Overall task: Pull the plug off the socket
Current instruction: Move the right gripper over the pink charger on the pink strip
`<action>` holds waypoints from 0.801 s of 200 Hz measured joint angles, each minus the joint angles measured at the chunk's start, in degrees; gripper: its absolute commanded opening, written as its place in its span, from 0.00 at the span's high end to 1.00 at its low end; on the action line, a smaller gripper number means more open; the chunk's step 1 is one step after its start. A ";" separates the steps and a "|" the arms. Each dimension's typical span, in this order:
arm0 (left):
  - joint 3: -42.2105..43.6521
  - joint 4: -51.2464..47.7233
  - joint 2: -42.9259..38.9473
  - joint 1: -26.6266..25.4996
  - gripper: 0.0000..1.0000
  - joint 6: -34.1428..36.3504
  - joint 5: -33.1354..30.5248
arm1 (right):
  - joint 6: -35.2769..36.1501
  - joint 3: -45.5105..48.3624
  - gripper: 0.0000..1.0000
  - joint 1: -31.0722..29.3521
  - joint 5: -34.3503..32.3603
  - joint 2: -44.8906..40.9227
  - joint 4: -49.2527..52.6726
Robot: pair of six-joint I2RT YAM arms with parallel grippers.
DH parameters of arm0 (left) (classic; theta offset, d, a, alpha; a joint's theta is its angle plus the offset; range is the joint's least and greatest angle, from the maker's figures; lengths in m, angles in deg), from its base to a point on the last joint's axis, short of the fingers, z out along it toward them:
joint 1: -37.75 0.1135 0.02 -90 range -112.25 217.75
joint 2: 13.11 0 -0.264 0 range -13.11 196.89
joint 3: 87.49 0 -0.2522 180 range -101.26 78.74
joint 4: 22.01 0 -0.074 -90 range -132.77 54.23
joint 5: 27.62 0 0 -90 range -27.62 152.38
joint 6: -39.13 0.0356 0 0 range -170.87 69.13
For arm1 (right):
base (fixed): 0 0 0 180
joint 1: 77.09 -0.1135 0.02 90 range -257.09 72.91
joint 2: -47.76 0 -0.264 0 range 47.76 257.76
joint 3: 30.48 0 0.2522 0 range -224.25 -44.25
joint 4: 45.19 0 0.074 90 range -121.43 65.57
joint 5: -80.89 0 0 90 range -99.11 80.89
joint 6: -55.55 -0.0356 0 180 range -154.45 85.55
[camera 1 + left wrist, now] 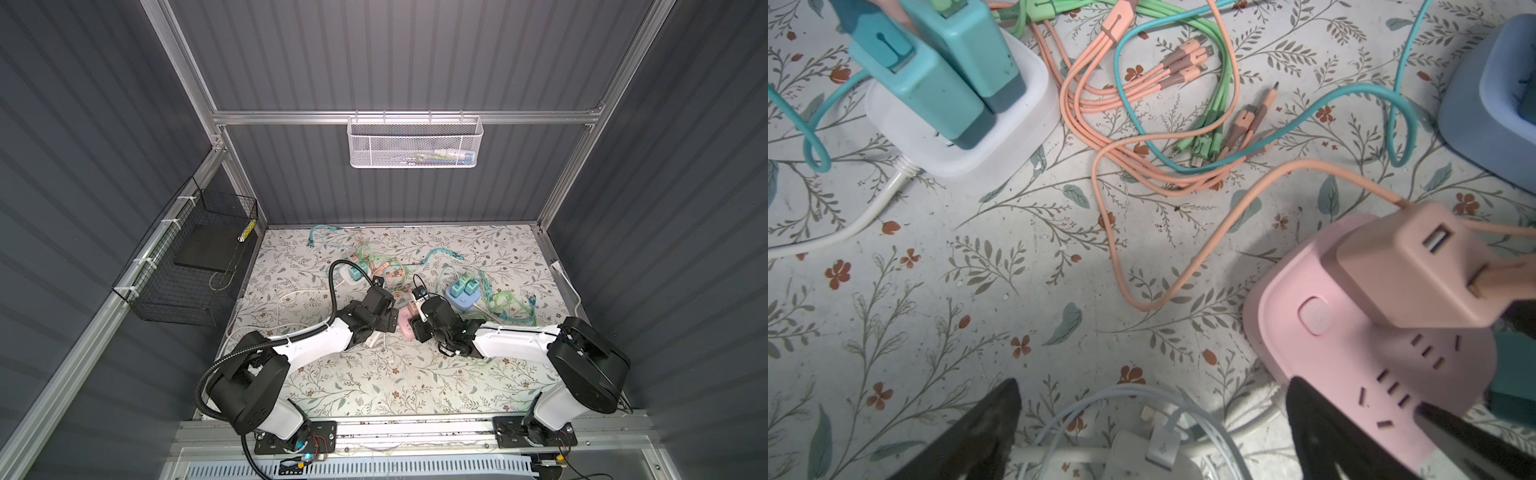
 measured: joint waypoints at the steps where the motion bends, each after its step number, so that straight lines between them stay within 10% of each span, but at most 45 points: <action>1: 0.00 0.00 0.00 0.00 0.00 0.00 0.00 | -0.02 -0.04 0.44 0.00 0.02 0.07 -0.02; 160: -1.01 -0.61 2.34 0.00 0.00 1.11 0.28 | 0.74 -5.07 0.66 4.20 5.70 5.64 -0.96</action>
